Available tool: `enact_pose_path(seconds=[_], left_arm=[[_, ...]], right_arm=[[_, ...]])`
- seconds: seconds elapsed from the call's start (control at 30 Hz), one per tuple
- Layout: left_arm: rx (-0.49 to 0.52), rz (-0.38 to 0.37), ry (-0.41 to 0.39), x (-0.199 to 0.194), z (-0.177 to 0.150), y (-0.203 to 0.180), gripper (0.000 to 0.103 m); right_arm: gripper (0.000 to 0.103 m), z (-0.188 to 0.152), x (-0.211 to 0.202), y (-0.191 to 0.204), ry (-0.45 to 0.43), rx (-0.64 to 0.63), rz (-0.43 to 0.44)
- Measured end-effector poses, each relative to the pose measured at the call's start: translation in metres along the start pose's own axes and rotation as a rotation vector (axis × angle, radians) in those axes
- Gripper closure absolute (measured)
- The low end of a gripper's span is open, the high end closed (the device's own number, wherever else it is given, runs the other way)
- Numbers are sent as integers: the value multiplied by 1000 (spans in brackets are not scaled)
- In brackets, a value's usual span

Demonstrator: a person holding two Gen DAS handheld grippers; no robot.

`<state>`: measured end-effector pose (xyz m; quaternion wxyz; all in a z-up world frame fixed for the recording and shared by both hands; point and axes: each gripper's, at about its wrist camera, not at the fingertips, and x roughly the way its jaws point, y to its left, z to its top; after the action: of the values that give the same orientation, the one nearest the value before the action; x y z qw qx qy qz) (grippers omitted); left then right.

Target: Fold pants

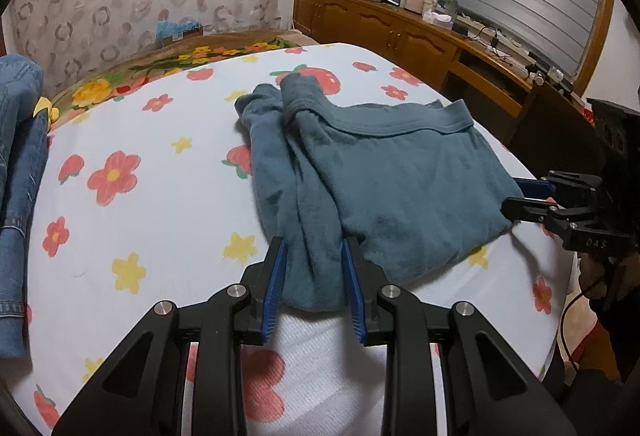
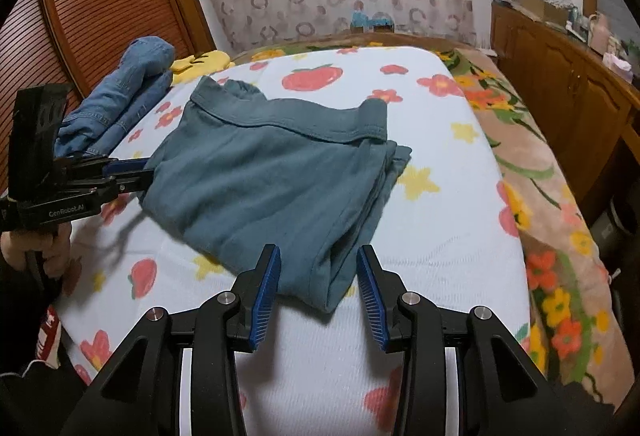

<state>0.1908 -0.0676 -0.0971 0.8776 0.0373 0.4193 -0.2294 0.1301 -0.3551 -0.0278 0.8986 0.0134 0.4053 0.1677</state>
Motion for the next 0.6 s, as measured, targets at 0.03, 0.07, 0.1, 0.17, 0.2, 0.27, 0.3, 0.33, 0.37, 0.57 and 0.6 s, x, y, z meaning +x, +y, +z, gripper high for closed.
enact_pose_path(seconds=[0.03, 0.07, 0.1, 0.17, 0.2, 0.27, 0.3, 0.33, 0.37, 0.57, 0.6], left_arm=[[-10, 3, 1, 0, 0, 1, 81], [-17, 1, -1, -1, -1, 1, 87], [-20, 2, -7, -4, -2, 1, 90], [-35, 10, -43, -15, -3, 2, 96], [-42, 11, -61, -20, -4, 3, 97], [-59, 34, -95, -31, -6, 7, 100], [-61, 47, -93, -34, -8, 10, 102], [-66, 63, -89, -34, -10, 12, 102], [-67, 69, -81, -34, -12, 14, 102], [-63, 52, -71, -34, -16, 13, 102], [-57, 61, -75, -34, -15, 12, 102]], right_arm=[[61, 0, -1, 0, -3, 3, -3], [61, 1, -2, 0, -7, 5, -5], [61, 1, -1, 0, -12, 6, -8], [61, 1, -2, 1, -15, 3, -15], [61, -2, 0, 5, -16, 0, -19], [61, -3, 2, 6, -20, -9, -20], [61, -5, 3, 8, -23, -16, -21], [61, -6, 3, 8, -24, -23, -23], [61, -7, 2, 8, -26, -27, -25], [61, -7, 2, 8, -32, -25, -30], [61, -8, 1, 7, -32, -26, -29]])
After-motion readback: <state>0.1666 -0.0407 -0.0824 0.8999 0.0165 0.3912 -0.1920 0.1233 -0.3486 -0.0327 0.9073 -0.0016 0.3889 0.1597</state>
